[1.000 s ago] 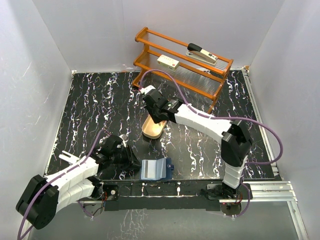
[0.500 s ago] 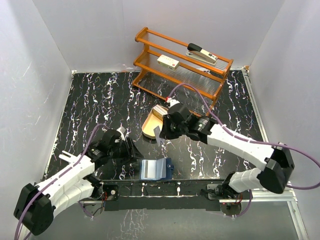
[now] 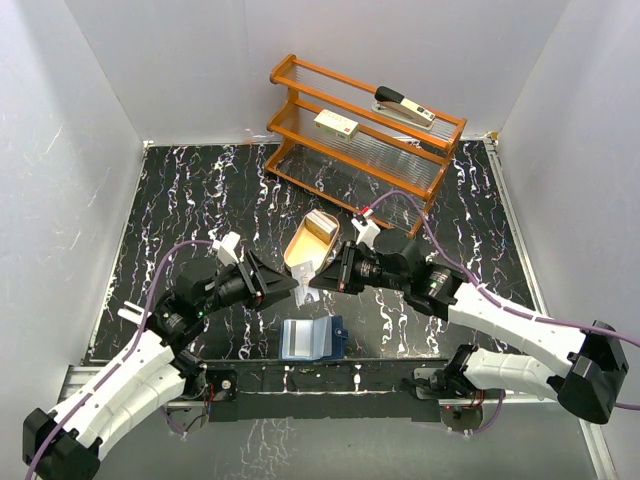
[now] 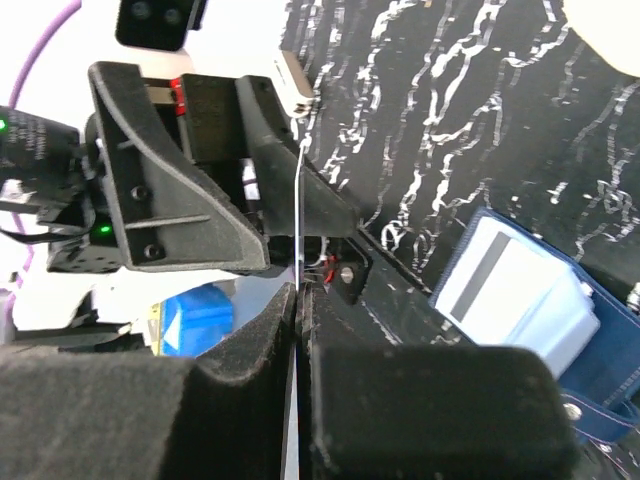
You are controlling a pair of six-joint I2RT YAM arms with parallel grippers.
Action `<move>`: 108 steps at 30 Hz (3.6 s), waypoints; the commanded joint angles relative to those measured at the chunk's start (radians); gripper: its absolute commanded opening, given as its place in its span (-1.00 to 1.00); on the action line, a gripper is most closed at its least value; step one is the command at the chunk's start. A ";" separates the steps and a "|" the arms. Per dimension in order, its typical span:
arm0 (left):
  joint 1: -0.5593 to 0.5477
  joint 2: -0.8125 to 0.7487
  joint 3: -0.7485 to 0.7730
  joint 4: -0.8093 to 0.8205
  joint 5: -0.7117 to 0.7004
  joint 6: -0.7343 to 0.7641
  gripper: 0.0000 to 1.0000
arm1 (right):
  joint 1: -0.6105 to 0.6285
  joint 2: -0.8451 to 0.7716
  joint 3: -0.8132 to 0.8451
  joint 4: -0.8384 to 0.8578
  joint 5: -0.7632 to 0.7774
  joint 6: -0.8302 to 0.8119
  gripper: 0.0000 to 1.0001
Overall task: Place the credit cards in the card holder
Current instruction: Pick up the credit card from the storage box, then insert the credit card into the card holder.
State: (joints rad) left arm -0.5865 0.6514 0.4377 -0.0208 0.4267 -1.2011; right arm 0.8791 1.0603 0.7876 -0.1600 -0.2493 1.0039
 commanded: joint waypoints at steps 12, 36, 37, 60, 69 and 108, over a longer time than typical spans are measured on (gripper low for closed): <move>-0.004 -0.100 -0.006 0.169 -0.013 -0.124 -0.92 | 0.006 -0.032 -0.110 0.287 -0.134 0.149 -0.98; -0.004 -0.018 0.113 -0.323 -0.172 0.127 -1.00 | 0.021 -0.029 -0.066 -0.172 0.096 0.052 -0.09; -0.004 0.002 0.115 -0.331 -0.161 0.137 -1.00 | 0.025 -0.014 -0.062 -0.181 0.102 0.044 -0.10; -0.005 0.175 -0.192 0.102 0.088 0.037 -1.00 | 0.115 0.280 -0.075 -0.223 0.203 -0.125 -0.51; -0.006 0.268 -0.225 0.225 0.137 0.059 -1.00 | 0.120 0.346 -0.113 -0.176 0.198 -0.139 -0.60; -0.007 0.475 -0.305 0.466 0.182 0.259 -1.00 | 0.138 0.380 -0.153 -0.145 0.223 -0.139 -0.66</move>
State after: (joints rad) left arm -0.5911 1.1065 0.1345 0.3859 0.5850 -0.9737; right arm 1.0080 1.4094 0.6575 -0.3172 -0.0650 0.8696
